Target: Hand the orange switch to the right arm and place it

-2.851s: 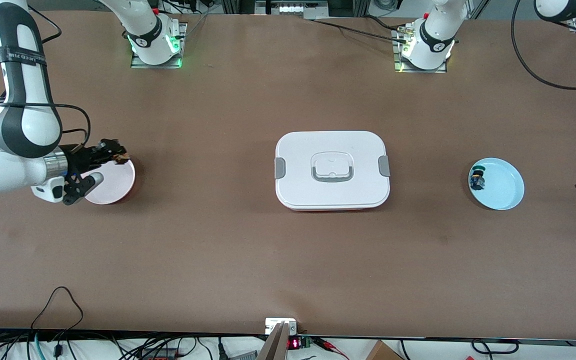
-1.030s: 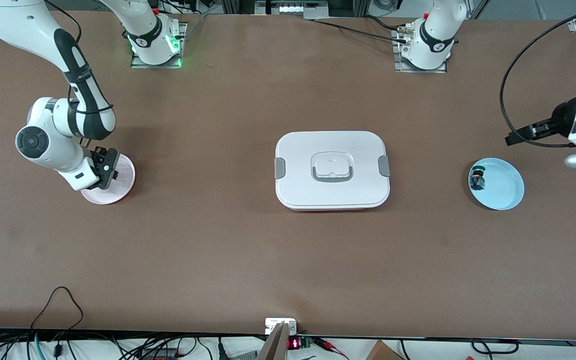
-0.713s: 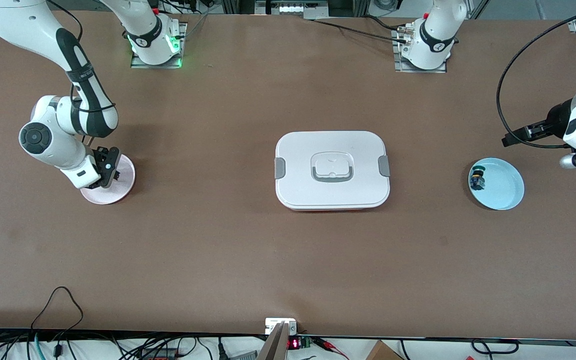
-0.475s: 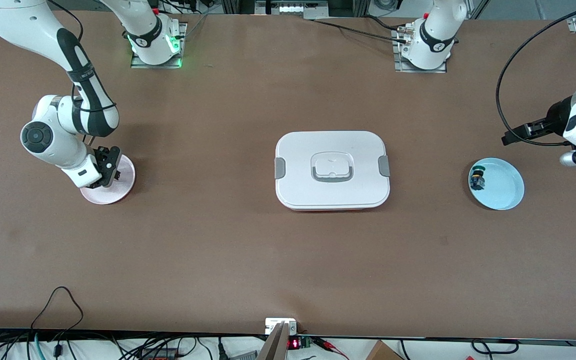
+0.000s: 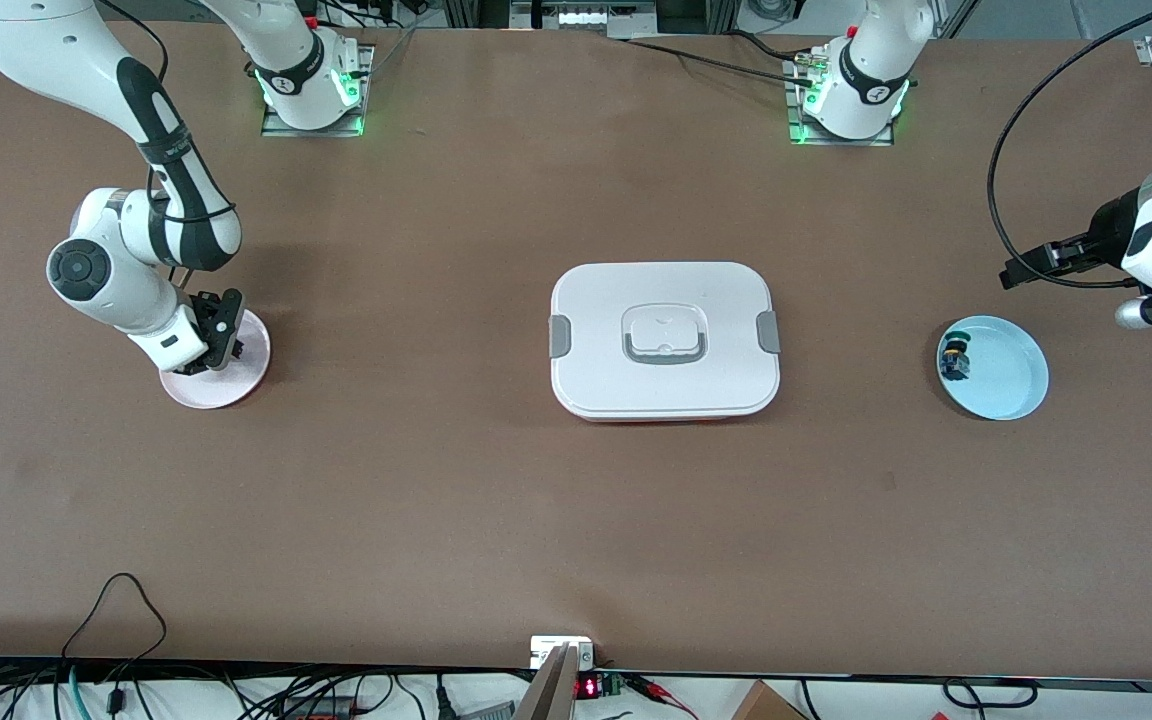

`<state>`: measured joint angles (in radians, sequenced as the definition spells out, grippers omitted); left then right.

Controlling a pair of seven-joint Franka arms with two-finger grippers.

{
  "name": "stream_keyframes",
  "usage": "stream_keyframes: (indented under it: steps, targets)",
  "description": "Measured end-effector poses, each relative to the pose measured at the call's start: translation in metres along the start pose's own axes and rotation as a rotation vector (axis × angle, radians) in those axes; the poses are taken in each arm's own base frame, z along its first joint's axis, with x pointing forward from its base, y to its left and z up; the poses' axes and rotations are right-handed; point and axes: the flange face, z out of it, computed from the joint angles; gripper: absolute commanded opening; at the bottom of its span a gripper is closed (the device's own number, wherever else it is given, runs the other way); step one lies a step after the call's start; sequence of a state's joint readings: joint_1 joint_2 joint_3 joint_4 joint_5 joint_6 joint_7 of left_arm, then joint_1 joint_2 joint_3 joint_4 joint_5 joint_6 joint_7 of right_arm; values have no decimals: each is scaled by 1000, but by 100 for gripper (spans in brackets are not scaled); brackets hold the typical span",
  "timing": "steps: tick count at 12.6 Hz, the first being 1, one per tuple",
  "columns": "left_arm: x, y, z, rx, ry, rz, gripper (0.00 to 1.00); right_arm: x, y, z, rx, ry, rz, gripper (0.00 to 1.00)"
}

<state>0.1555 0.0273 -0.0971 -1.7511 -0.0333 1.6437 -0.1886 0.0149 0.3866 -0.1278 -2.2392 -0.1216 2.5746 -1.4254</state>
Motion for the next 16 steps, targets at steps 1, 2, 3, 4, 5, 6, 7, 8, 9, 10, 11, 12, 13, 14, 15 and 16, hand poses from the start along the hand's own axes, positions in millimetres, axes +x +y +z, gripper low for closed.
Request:
stream_keyframes:
  steps: [1,2,3,4,5,6,7,8,9,10,11,12,13,14,15,16]
  targets:
    - [-1,1,-2,0,5,2,100,0,1,-2,-6,1,-3,100]
    - [-2,2,-4,-1,8,5,100,0,2,-5,-15,2,-4,100]
    - [-3,4,-5,0,10,8,100,-1,3,-10,-25,4,-3,100]
    - [-3,5,-5,0,10,10,100,-1,5,-18,-40,6,-2,100]
    - [-3,6,-7,-1,13,11,100,-1,8,-29,-60,9,0,100]
    - [-3,6,-12,-3,23,11,100,-1,11,-42,-84,14,10,100]
    - [-3,6,-21,-4,30,11,100,-1,14,-56,-110,21,44,100]
    - [-5,6,-31,-4,31,12,100,0,16,-70,-127,28,98,100]
    - [-8,6,-40,-4,30,13,100,1,16,-81,-128,34,160,100]
    - [-10,6,-47,-4,30,13,100,4,15,-91,-123,40,235,100]
    - [-11,5,-50,-4,30,13,100,7,15,-102,-125,46,307,100]
    - [-11,5,-50,-4,30,13,100,11,16,-113,-130,53,365,100]
    - [-11,5,-50,-4,29,13,100,16,17,-123,-131,65,429,100]
    - [-10,5,-49,-4,28,12,100,21,19,-132,-119,84,508,100]
    - [-10,5,-49,-4,27,12,100,24,21,-140,-101,108,583,100]
    - [-10,5,-49,-4,27,12,100,25,23,-148,-74,141,663,100]
